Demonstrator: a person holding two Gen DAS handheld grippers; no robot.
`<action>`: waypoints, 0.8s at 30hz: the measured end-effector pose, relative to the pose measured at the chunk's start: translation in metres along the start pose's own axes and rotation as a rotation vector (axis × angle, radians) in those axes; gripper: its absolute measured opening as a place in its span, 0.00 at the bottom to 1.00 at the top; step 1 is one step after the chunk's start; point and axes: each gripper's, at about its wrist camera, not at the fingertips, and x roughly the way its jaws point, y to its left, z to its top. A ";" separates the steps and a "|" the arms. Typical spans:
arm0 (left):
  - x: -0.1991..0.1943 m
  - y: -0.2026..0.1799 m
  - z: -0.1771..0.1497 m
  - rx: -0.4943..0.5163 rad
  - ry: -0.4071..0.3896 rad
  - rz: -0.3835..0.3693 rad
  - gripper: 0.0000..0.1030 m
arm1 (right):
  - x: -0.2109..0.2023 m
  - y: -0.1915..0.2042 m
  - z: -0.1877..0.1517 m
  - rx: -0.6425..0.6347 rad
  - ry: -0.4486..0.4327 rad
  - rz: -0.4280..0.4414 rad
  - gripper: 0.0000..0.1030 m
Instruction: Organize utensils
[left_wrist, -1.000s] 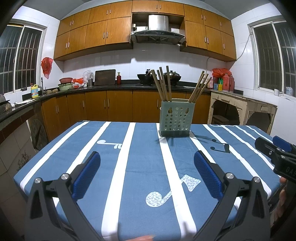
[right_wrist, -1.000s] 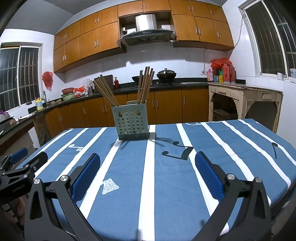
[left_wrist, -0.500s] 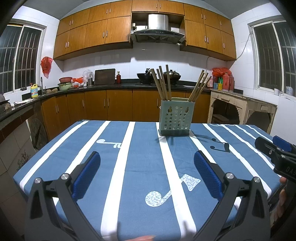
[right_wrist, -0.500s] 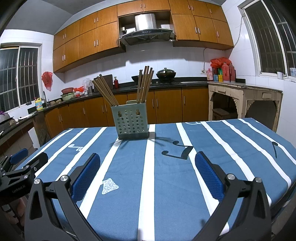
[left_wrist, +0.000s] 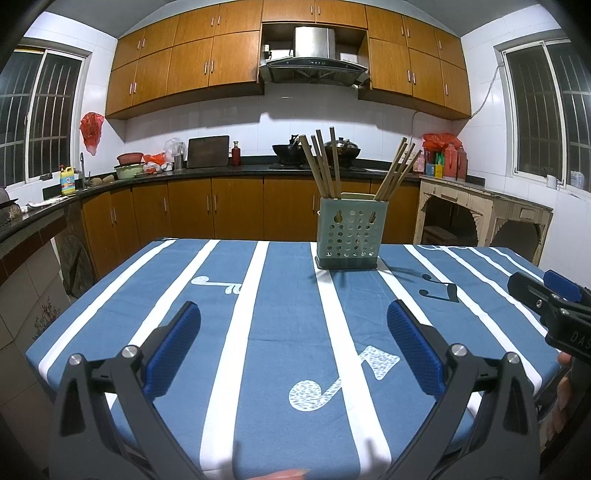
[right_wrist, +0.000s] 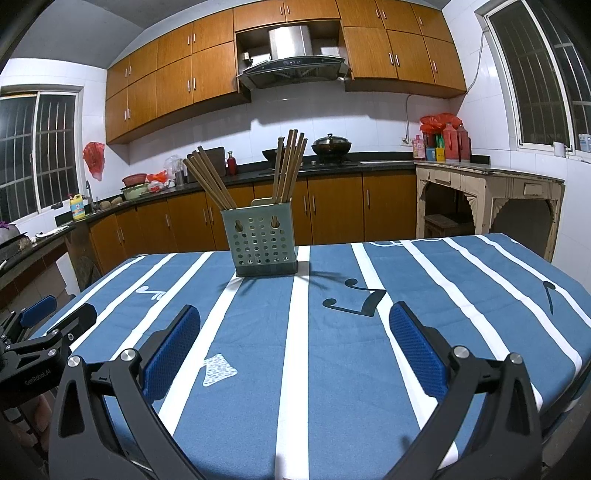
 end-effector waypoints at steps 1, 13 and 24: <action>0.000 0.000 -0.002 0.000 0.000 0.000 0.96 | 0.000 0.000 0.000 0.000 0.000 0.000 0.98; -0.001 -0.001 -0.004 0.000 0.002 0.000 0.96 | -0.001 0.001 0.000 0.000 0.001 -0.001 0.98; -0.001 0.000 -0.003 0.000 0.003 0.002 0.96 | -0.001 0.002 0.001 0.001 0.002 -0.001 0.98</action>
